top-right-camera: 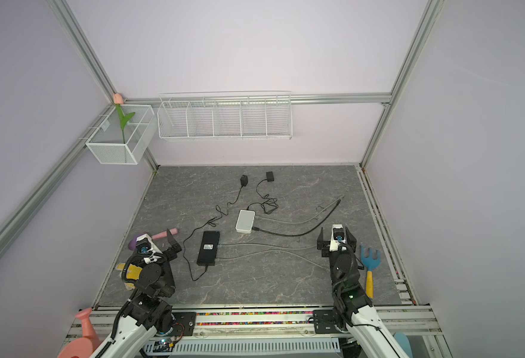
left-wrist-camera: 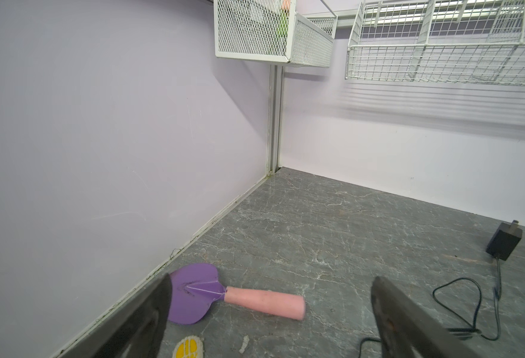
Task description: Insert the plug into the switch port
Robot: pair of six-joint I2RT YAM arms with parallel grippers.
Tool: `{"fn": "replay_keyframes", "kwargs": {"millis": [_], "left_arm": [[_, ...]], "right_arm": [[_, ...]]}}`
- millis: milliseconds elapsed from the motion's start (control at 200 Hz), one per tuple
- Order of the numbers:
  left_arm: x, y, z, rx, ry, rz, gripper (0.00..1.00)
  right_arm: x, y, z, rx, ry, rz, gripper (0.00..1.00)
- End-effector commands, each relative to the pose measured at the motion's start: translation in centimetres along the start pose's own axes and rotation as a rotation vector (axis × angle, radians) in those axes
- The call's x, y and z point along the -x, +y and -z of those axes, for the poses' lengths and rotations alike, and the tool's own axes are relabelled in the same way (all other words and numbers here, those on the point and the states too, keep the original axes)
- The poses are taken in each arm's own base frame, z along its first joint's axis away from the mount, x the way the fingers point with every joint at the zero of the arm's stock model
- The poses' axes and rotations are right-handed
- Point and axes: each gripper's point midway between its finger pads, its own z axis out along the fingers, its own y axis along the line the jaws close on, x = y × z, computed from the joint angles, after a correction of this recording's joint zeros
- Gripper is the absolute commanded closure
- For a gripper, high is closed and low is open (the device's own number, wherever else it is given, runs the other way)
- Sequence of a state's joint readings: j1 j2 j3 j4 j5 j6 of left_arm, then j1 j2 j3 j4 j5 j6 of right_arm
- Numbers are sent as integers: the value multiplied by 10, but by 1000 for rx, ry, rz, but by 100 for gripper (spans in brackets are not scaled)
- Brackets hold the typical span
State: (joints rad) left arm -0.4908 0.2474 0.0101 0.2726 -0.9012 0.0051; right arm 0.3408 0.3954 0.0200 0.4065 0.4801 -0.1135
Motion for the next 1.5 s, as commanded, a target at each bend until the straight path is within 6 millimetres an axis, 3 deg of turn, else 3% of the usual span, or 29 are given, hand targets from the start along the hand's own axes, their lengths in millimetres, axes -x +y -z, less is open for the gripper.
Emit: {"fn": "replay_keyframes", "kwargs": {"millis": [0,605,1195,1495], "left_arm": [[-12,4,-1,18,3,-18,1],[-14,2,-9,15,-3,4,1],[-17,7,-19,20,11,37,1],[-19,5,-25,13,14,47,1]], "right_arm": [[-16,0,1,-1,-2,14,11],[-18,-7,-8,-30,-8,-27,11],[-23,2,-49,-31,38,5,11],[-23,2,-53,-38,25,5,11]]}}
